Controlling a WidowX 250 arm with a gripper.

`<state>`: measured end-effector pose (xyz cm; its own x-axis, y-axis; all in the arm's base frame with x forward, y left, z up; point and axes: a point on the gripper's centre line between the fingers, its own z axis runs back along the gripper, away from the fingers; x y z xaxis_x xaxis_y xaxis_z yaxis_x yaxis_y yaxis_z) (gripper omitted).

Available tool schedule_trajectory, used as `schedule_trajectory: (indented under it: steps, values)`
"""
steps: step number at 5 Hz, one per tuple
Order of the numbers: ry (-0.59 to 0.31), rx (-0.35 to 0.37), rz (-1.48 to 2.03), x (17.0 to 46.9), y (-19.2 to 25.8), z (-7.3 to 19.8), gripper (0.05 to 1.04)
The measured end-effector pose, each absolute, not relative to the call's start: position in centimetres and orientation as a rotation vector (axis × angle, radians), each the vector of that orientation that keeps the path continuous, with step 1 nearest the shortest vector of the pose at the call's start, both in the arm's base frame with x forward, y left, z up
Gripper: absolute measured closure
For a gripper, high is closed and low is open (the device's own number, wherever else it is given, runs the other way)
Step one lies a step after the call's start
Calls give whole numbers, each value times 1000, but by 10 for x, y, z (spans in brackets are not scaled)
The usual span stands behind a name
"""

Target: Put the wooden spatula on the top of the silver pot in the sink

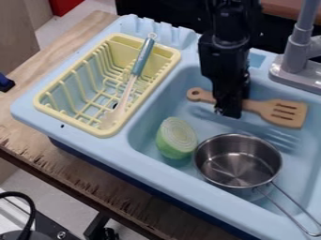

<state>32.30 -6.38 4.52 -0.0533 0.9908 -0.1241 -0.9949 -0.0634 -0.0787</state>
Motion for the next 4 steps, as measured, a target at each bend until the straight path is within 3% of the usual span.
schedule_trajectory:
  steps: [1, 3, 4]
  values:
    - [53, -156, 1597, 322, -65, 45, 485]
    - [39, -161, 1592, 321, -63, 49, 150]
    - [41, -168, 1595, 321, -64, 51, 135]
